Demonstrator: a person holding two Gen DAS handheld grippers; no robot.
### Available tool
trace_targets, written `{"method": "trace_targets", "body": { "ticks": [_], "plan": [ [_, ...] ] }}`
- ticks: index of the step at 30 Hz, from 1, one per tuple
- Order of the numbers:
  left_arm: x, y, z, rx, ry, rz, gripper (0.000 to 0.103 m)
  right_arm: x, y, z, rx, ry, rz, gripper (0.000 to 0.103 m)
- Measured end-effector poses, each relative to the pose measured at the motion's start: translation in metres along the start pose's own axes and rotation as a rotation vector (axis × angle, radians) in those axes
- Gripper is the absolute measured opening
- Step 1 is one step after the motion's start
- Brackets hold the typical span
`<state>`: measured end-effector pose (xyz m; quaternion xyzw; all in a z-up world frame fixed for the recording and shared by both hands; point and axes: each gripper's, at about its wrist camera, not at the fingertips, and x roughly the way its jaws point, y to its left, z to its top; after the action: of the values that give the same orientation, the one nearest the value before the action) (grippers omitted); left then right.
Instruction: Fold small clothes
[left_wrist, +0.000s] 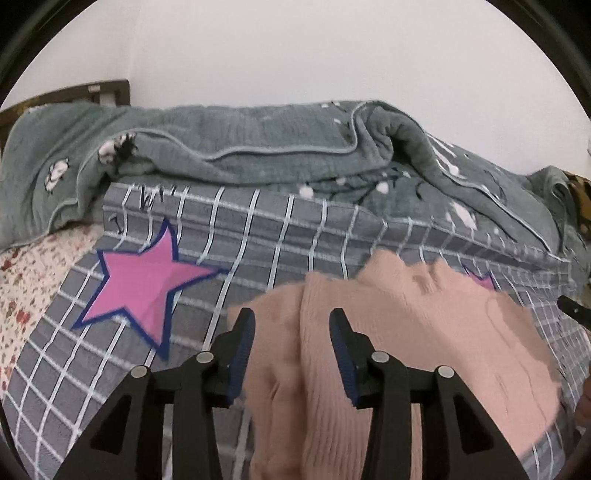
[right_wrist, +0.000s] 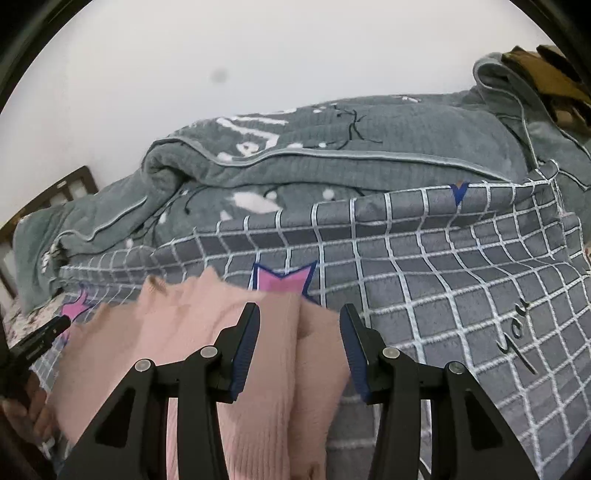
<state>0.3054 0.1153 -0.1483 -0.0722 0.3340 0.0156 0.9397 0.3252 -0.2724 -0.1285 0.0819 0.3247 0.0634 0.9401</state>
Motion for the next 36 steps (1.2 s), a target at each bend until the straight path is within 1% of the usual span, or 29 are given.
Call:
{"method": "trace_targets", "body": {
  "ticks": [1,2,4,6,10,12,14,17,20,23,24,25,26,27,28,29,30,32,35,36],
  "plan": [
    [-0.002,0.003,-0.004,0.001,0.017,-0.011,0.046,-0.003,-0.001,-0.004,-0.005,0.023,0.009,0.05],
    [-0.004,0.006,-0.008,-0.003,0.034,-0.025,0.047,-0.005,-0.001,-0.01,-0.006,0.05,0.026,0.052],
    [-0.007,0.016,-0.019,-0.031,0.067,-0.074,0.049,-0.005,-0.002,-0.022,0.002,0.1,0.049,0.052],
    [-0.006,0.026,-0.028,-0.071,0.099,-0.132,0.053,-0.002,0.001,-0.036,-0.008,0.149,0.065,0.052],
    [0.007,0.035,-0.041,-0.14,0.177,-0.232,0.054,0.012,0.003,-0.054,-0.023,0.209,0.063,0.052],
    [0.015,0.035,-0.044,-0.154,0.199,-0.236,0.054,0.02,-0.001,-0.058,0.002,0.236,0.063,0.053],
    [0.022,0.035,-0.045,-0.172,0.211,-0.241,0.056,0.023,-0.004,-0.058,0.02,0.247,0.065,0.057],
    [0.029,0.038,-0.044,-0.21,0.222,-0.264,0.057,0.03,-0.009,-0.06,0.043,0.266,0.075,0.059],
    [0.037,0.033,-0.04,-0.219,0.229,-0.241,0.057,0.037,-0.012,-0.059,0.063,0.267,0.093,0.061],
    [0.041,0.025,-0.037,-0.211,0.229,-0.206,0.057,0.044,-0.016,-0.054,0.1,0.279,0.135,0.061],
    [0.042,0.023,-0.034,-0.207,0.231,-0.2,0.049,0.048,-0.019,-0.051,0.131,0.284,0.172,0.061],
    [0.042,0.022,-0.033,-0.205,0.232,-0.196,0.035,0.05,-0.021,-0.05,0.15,0.285,0.192,0.061],
    [0.041,0.021,-0.032,-0.206,0.229,-0.193,0.031,0.052,-0.022,-0.05,0.166,0.285,0.21,0.058],
    [0.04,0.02,-0.03,-0.208,0.225,-0.19,0.026,0.055,-0.023,-0.049,0.179,0.287,0.222,0.053],
    [0.039,0.02,-0.028,-0.207,0.224,-0.189,0.024,0.056,-0.022,-0.05,0.183,0.293,0.233,0.04],
    [0.038,0.019,-0.027,-0.206,0.221,-0.185,0.023,0.057,-0.021,-0.05,0.18,0.295,0.243,0.029],
    [0.035,0.018,-0.024,-0.209,0.216,-0.178,0.022,0.053,-0.019,-0.049,0.171,0.278,0.235,0.024],
    [0.027,0.017,-0.02,-0.225,0.208,-0.179,0.022,0.045,-0.015,-0.046,0.157,0.25,0.226,0.021],
    [0.014,0.017,-0.01,-0.258,0.203,-0.205,0.021,0.018,-0.007,-0.037,0.137,0.165,0.195,0.019],
    [0.005,0.015,-0.006,-0.265,0.197,-0.225,0.021,0.008,-0.004,-0.034,0.138,0.14,0.188,0.019]
  ]
}}
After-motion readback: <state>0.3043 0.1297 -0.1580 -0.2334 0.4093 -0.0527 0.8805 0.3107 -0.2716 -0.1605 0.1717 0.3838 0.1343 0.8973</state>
